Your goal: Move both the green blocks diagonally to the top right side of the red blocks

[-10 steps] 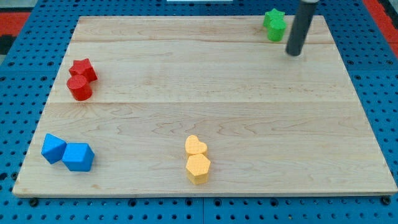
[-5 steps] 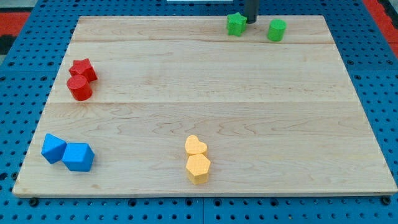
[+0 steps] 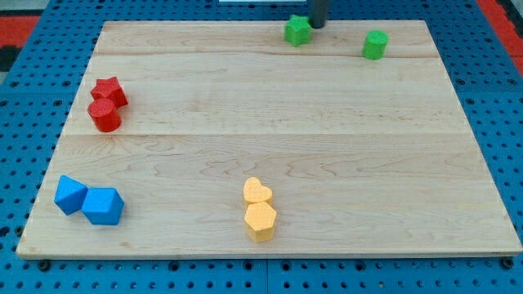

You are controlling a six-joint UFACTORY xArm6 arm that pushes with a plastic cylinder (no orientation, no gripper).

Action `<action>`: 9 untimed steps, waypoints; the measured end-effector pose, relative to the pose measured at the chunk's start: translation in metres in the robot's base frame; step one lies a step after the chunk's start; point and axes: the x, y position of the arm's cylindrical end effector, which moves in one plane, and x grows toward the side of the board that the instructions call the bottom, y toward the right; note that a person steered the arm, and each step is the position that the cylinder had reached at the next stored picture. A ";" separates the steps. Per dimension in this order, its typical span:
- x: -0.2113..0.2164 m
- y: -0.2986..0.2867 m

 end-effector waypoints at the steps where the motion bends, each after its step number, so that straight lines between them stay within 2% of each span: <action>1: 0.001 -0.083; 2: 0.001 -0.082; 3: 0.011 -0.027; 5: 0.000 0.136; 6: 0.012 0.214; 7: 0.062 0.214; 8: 0.069 0.156; 9: 0.049 0.087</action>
